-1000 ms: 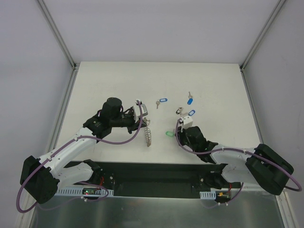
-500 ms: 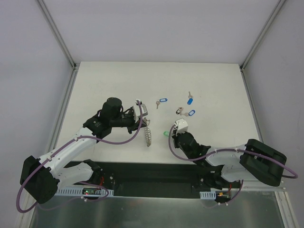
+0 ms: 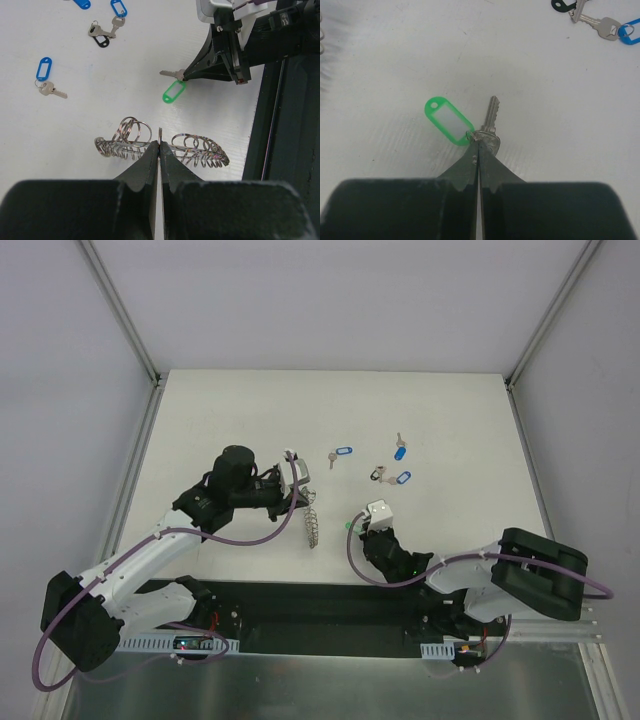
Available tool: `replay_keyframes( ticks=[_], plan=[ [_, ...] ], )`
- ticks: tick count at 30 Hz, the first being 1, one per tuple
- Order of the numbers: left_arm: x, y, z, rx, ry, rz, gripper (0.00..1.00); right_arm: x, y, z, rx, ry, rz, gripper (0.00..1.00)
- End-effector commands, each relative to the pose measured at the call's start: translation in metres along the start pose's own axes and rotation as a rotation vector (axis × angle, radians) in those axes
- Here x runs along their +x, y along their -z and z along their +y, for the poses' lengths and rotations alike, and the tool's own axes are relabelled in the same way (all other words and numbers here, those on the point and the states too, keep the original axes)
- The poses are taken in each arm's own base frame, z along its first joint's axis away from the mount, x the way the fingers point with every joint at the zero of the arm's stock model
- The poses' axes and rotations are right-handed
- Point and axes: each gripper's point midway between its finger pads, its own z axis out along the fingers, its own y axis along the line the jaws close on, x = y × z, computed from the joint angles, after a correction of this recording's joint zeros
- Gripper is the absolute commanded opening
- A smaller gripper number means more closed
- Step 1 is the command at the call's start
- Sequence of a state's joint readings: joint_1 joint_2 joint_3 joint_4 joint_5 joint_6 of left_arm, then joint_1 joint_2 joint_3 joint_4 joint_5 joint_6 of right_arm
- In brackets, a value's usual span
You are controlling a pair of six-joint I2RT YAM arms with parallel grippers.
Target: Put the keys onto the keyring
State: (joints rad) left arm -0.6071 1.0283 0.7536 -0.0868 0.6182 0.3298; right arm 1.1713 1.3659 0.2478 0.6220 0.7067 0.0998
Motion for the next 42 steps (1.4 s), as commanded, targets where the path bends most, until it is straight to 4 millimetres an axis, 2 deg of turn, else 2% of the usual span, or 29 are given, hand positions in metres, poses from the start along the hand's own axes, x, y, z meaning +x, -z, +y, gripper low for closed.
replay_keyframes(
  ticks=[1, 6, 12, 14, 15, 17, 19, 24, 27, 29, 32, 33, 39, 40, 42],
  plan=[
    [-0.014, 0.003, 0.002, -0.017, -0.041, -0.054, 0.0, -0.009, -0.003, 0.002, 0.037, -0.05, -0.026, 0.01],
    [-0.014, 0.003, 0.002, -0.019, -0.043, -0.056, 0.0, -0.001, 0.0, 0.002, 0.043, -0.059, 0.003, 0.02],
    [-0.015, 0.004, 0.003, -0.024, -0.045, -0.056, 0.0, 0.002, 0.005, 0.002, 0.041, -0.054, 0.042, 0.13],
    [-0.014, 0.004, 0.002, -0.021, -0.045, -0.057, 0.0, -0.007, 0.007, 0.002, 0.047, -0.071, 0.029, 0.16],
    [-0.015, 0.004, 0.002, -0.02, -0.045, -0.058, 0.0, -0.006, 0.009, -0.001, 0.055, -0.058, 0.042, 0.19],
    [-0.015, 0.004, 0.002, -0.019, -0.045, -0.056, 0.0, -0.018, 0.013, 0.0, 0.047, -0.063, 0.022, 0.23],
    [-0.016, 0.004, 0.001, -0.018, -0.047, -0.06, 0.0, -0.022, 0.017, -0.002, 0.045, -0.036, 0.035, 0.3],
    [-0.016, 0.004, 0.001, -0.016, -0.05, -0.062, 0.0, -0.036, 0.025, -0.008, -0.01, 0.004, 0.086, 0.36],
    [-0.016, 0.004, 0.0, -0.014, -0.045, -0.06, 0.0, -0.041, 0.028, -0.007, -0.096, 0.023, 0.155, 0.37],
    [-0.016, 0.004, 0.001, -0.016, -0.048, -0.061, 0.0, -0.047, 0.028, -0.015, -0.094, 0.049, 0.185, 0.37],
    [-0.016, 0.004, 0.0, -0.014, -0.046, -0.061, 0.0, -0.044, 0.03, -0.017, -0.123, 0.05, 0.261, 0.37],
    [-0.016, 0.004, 0.0, -0.014, -0.046, -0.061, 0.0, -0.049, 0.03, -0.01, -0.158, 0.038, 0.275, 0.37],
    [-0.015, 0.003, 0.001, -0.015, -0.045, -0.058, 0.0, -0.039, 0.025, -0.005, -0.183, 0.1, 0.372, 0.36],
    [-0.016, 0.004, 0.001, -0.014, -0.045, -0.06, 0.0, -0.042, 0.023, -0.003, -0.181, 0.103, 0.38, 0.36],
    [-0.015, 0.003, 0.001, -0.015, -0.046, -0.058, 0.0, -0.033, 0.021, -0.004, -0.17, 0.125, 0.434, 0.35]
  ],
)
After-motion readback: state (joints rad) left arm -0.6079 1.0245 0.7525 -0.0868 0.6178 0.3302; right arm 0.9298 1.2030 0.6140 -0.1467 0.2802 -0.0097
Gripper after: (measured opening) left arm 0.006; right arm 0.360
